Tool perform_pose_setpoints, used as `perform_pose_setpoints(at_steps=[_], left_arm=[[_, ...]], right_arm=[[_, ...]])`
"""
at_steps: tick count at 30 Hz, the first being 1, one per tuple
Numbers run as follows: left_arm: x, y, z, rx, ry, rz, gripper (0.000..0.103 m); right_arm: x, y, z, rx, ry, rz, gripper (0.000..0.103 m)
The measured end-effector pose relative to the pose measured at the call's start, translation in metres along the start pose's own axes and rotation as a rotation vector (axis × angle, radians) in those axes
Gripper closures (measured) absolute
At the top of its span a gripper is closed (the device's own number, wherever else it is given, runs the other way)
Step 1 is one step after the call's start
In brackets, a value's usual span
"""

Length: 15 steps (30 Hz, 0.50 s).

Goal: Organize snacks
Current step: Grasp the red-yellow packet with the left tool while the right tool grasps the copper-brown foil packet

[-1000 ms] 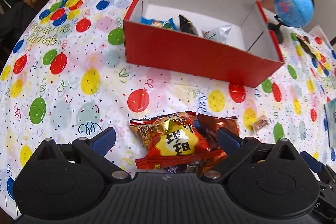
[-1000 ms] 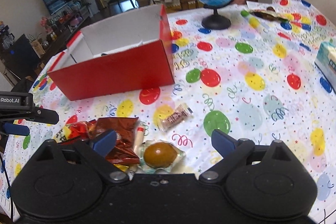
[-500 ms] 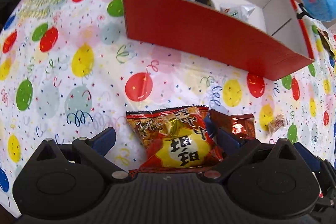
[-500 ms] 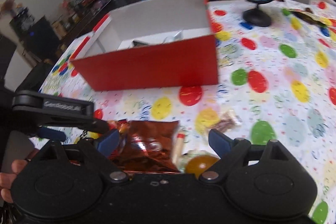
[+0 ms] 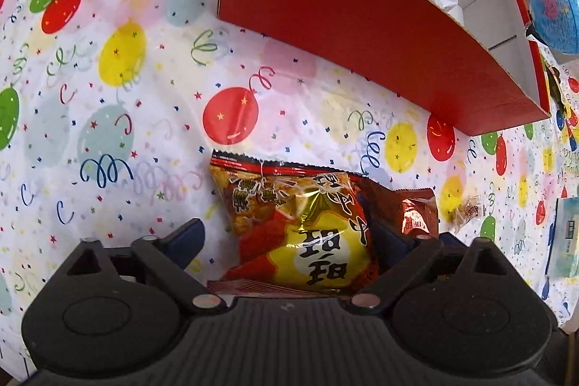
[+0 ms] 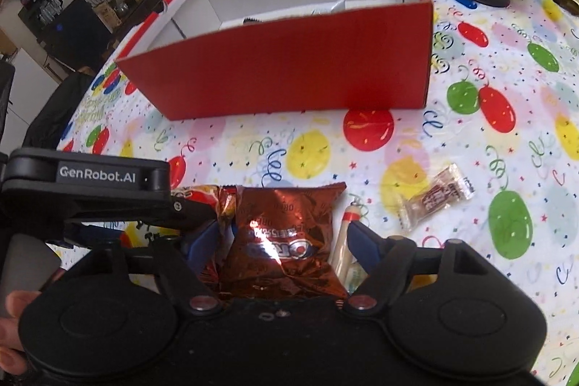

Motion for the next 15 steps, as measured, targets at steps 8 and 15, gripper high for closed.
perform_pose_setpoints(at_steps=[8,15], left_arm=[[0.000,-0.006,-0.003,0.025,-0.016,-0.038,0.027],[-0.005,-0.021,-0.009,0.075,-0.025,-0.046,0.033]], right_arm=[[-0.006,-0.001,-0.002,0.000,-0.025,-0.002,0.052],[-0.003,-0.015,0.000,0.053,-0.021,-0.011,0.059]])
Point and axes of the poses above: each gripper's, at about its wrist camera, not at the fingertips, and y roughly the way its jaws point, x to its right, z to its top, the point moved 2 cm from there along y, roughly the way its jaws point, and after that the axes turned 5 degrees about x, right-handed, at the moved point
